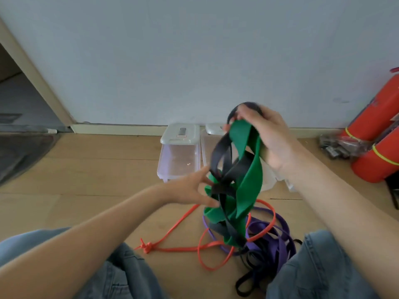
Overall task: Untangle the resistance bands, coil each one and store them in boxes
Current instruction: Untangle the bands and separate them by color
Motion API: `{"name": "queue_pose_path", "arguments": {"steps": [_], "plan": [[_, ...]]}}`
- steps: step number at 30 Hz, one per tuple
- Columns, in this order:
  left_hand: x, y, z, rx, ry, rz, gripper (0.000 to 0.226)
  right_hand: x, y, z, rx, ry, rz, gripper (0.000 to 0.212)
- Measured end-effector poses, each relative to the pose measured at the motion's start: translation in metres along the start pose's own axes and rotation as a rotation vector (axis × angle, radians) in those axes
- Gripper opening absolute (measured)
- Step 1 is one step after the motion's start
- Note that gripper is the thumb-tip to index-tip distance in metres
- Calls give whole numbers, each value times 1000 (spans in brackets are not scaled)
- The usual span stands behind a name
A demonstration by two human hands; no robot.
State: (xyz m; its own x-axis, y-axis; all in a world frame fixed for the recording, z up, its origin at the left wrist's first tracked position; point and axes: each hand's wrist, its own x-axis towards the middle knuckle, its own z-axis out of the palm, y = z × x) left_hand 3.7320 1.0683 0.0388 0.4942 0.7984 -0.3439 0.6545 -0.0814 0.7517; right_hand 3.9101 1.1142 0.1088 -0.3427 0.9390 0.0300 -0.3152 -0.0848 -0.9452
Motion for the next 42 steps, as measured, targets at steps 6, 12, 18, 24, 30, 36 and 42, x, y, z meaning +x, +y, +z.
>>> {"name": "queue_pose_path", "arguments": {"steps": [6, 12, 18, 24, 30, 36, 42], "plan": [[3, 10, -9, -173, 116, -19, 15, 6, 0, -33, -1066, 107, -65, 18], [-11, 35, -34, -504, 295, 174, 13, -5, 5, -39, -1436, -309, 460, 75], [-28, 50, -59, -723, 378, 310, 4, -10, 46, 11, -954, -356, 96, 29], [-31, 8, -86, -233, 672, -235, 28, 3, 8, -2, -287, 47, 109, 7], [-16, 15, -36, -443, -42, -110, 46, 2, 8, 7, -164, 164, 47, 18], [12, 20, -11, -342, 392, -25, 19, 4, 2, -14, -119, 377, 24, 18], [-8, 40, -37, -345, 481, 125, 14, -8, 13, -31, -1083, 57, 530, 61]]}}
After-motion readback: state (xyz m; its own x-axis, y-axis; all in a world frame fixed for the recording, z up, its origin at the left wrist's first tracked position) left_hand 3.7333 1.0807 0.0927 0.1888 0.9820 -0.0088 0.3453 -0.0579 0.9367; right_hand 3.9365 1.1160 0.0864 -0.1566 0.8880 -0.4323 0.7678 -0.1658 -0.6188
